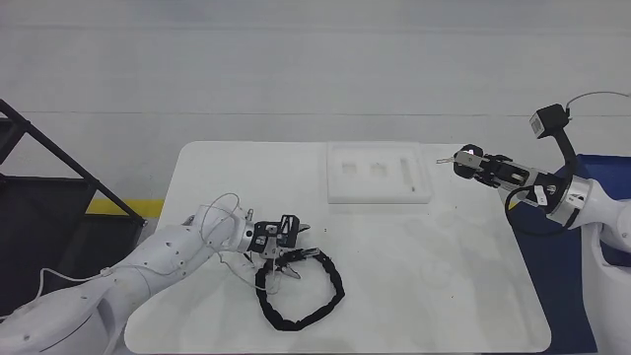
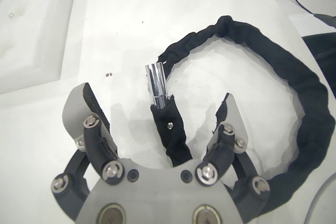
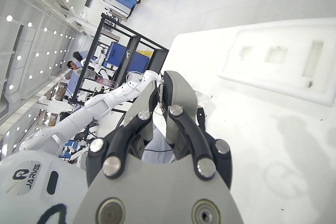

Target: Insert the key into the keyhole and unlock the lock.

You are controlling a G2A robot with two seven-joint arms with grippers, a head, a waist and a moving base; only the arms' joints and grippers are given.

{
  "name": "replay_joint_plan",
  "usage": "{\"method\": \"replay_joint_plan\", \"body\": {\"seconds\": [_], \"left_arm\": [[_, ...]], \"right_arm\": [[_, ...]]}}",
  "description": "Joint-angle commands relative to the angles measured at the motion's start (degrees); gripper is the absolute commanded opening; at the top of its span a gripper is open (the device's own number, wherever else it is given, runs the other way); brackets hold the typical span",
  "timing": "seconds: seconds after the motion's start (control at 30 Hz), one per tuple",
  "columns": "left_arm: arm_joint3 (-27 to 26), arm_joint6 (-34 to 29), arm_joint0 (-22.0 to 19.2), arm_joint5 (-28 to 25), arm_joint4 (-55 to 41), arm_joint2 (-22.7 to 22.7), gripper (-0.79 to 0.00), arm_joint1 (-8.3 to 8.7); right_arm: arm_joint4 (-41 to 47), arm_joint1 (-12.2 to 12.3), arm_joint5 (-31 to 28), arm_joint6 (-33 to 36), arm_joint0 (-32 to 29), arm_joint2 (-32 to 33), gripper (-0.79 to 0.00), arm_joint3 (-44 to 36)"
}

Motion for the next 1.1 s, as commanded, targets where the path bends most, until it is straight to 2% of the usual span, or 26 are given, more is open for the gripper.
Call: {"method": "replay_joint_plan", "body": {"seconds": [0.0,0.17,0.2,0.23,0.33,0.4,0.43,0.77,0.9,1.07], "left_arm": [[0.4,-0.3,0.2,0.3,0.5,0.0,-0.022,-0.56],[1.8,-1.0,0.2,0.1,1.2,-0.4,-0.175,-1.81],[2.2,-1.5,0.2,-0.1,1.2,-0.5,-0.268,-2.03],[2.4,-1.7,0.2,-0.3,1.1,-0.6,-0.403,-2.25],[3.3,-2.1,0.2,-1.1,1.1,-0.9,-0.573,-2.81],[3.7,-2.2,0.2,-1.4,1.4,-1.1,-0.767,-3.13],[4.0,-2.3,0.2,-1.5,1.6,-1.2,-0.785,-3.27],[3.5,-0.4,-0.5,-4.4,1.2,-3.1,-0.785,-3.83],[2.2,2.1,-1.0,-6.8,-0.9,-5.1,-0.785,-3.17],[-1.0,6.6,-1.5,-10.8,-3.5,-8.3,-0.785,-1.57]], "right_arm": [[0.0,0.0,0.0,0.0,0.0,0.0,-0.785,0.0],[0.0,0.0,0.0,0.0,0.0,0.0,-0.785,0.0],[0.0,0.0,0.0,0.0,0.0,0.0,-0.785,0.0],[0.0,0.0,0.0,0.0,0.0,0.0,-0.785,0.0],[0.0,0.0,0.0,0.0,0.0,0.0,-0.785,0.0],[0.0,0.0,0.0,0.0,0.0,0.0,-0.785,0.0],[0.0,0.0,0.0,0.0,0.0,0.0,-0.785,0.0],[0.0,0.0,0.0,0.0,0.0,0.0,-0.785,0.0],[0.0,0.0,0.0,0.0,0.0,0.0,-0.785,0.0],[0.0,0.0,0.0,0.0,0.0,0.0,-0.785,0.0]]}}
